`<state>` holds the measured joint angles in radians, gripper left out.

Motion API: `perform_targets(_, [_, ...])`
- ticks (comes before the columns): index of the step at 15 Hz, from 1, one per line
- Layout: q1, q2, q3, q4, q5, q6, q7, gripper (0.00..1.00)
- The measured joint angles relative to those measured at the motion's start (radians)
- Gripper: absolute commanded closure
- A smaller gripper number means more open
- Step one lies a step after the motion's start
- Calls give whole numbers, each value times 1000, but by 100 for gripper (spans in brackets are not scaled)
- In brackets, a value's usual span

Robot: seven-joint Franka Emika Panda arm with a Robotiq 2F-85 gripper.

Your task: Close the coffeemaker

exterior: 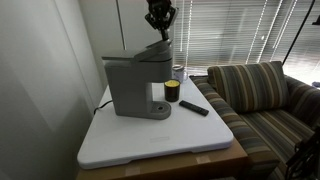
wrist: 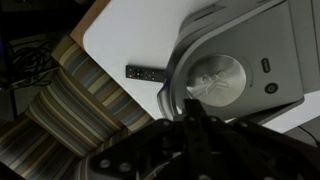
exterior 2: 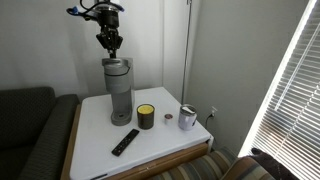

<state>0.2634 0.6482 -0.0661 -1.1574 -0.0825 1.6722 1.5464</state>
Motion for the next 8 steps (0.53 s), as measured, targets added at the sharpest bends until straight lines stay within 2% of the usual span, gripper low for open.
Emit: perform_targets(8, [-2, -29, 1, 3, -11, -40, -1, 100])
